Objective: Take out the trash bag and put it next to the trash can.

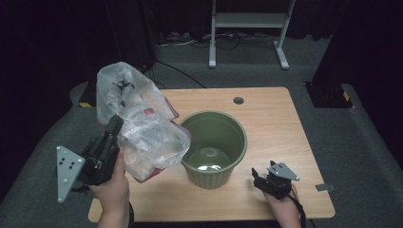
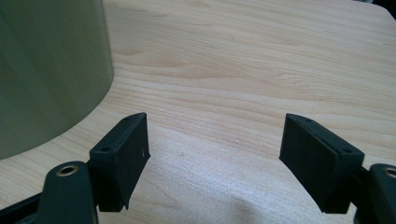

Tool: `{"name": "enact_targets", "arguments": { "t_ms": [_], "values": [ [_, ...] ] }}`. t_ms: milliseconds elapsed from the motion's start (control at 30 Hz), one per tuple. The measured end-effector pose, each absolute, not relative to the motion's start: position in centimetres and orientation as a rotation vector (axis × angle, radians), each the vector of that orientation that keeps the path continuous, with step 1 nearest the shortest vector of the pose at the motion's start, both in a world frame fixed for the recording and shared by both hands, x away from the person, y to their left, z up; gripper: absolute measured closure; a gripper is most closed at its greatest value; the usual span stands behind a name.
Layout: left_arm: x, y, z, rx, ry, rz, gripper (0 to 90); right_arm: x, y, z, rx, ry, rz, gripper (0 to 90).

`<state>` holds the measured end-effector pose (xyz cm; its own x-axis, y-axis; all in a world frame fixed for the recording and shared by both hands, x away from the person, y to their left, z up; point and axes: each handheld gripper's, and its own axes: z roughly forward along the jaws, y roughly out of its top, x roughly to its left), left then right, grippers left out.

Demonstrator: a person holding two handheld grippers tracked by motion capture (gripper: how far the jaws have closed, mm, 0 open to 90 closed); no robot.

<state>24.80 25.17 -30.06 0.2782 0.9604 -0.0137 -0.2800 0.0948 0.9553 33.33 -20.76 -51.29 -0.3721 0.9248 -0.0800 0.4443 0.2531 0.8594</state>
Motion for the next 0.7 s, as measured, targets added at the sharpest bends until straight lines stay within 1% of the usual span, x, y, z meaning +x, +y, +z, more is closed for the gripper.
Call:
{"name": "enact_targets", "arguments": {
  "t_ms": [133,400,533,667,700],
  "values": [
    [24.8,26.4,-31.2,1.083,0.871,1.120,89.9,33.4,-20.8,-51.3,1.243,1.935,1.035,23.6],
    [25.2,28.7,-33.3,1.095,0.957,1.117,89.9,33.6,-21.0,-51.5,1.255,1.931,1.028,23.7],
    [26.0,29.3,-34.7,1.139,1.009,1.118,89.9,33.7,-21.0,-51.5,1.250,1.932,1.021,23.7],
    [27.3,29.5,-36.3,1.190,1.059,1.092,89.9,33.7,-20.9,-51.6,1.252,1.934,1.020,23.7],
    [27.6,29.5,-36.8,1.234,1.073,1.087,89.9,33.7,-20.9,-51.6,1.250,1.934,1.021,23.7]
  ]
}}
